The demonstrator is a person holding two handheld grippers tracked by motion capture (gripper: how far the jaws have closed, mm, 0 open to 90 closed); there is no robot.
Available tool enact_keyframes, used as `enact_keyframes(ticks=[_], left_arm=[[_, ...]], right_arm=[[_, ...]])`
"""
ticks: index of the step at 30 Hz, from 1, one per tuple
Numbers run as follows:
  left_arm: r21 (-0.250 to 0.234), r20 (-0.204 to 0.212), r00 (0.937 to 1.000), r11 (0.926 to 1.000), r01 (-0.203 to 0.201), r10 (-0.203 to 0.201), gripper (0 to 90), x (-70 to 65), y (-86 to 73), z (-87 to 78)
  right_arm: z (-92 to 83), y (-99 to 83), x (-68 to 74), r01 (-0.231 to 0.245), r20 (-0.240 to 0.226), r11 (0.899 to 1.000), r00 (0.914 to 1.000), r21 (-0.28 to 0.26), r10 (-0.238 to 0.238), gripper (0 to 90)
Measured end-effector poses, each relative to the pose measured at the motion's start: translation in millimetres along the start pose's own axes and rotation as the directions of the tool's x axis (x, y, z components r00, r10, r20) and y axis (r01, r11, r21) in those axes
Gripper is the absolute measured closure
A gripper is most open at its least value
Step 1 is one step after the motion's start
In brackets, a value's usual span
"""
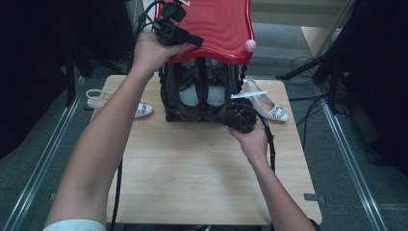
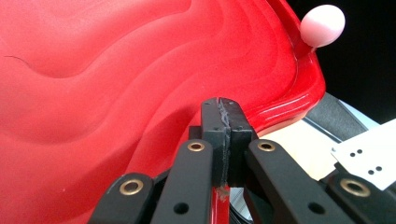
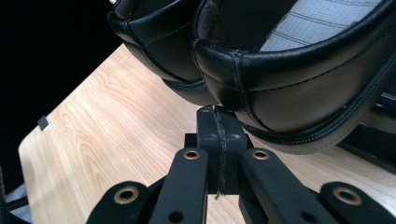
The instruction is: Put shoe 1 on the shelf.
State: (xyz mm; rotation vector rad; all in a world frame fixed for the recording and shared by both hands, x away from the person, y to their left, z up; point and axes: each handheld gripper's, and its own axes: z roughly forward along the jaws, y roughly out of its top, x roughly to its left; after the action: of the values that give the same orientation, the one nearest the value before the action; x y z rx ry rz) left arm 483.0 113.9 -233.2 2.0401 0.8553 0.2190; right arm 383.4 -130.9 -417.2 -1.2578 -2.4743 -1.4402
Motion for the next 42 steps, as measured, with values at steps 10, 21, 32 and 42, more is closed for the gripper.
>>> enact_keyframes(ticks=[10, 21, 32, 42], left_arm=[[0.000, -0.014, 0.9999, 1.0000, -0.004, 0.004, 90.0, 0.5, -0.9, 0.5], [0.003, -0.022, 0.9997, 1.0000, -0.004, 0.004, 90.0, 0.5, -0.7, 1.0], [0.004, -0.025, 0.9997, 1.0000, -0.004, 0.004, 90.0, 0.3, -0.9, 0.9], [0.003, -0.024, 0.9997, 1.0000, -0.004, 0.004, 90.0, 0.8, -0.9, 1.2]], right_arm=[[-1.0, 1.9, -2.6, -0.002, 0.002, 1.000, 1.0000, -0.016, 0.003, 90.0], [-2.1, 13.0, -8.4, -0.002, 0.041, 1.000, 0.9992, -0.022, 0.003, 90.0], [-5.1, 22.8, -17.4, -0.004, 0.090, 0.999, 0.9959, -0.041, 0.008, 90.0], [-10.8, 26.8, -34.2, -0.040, 0.119, 0.993, 0.9915, -0.110, 0.053, 90.0]])
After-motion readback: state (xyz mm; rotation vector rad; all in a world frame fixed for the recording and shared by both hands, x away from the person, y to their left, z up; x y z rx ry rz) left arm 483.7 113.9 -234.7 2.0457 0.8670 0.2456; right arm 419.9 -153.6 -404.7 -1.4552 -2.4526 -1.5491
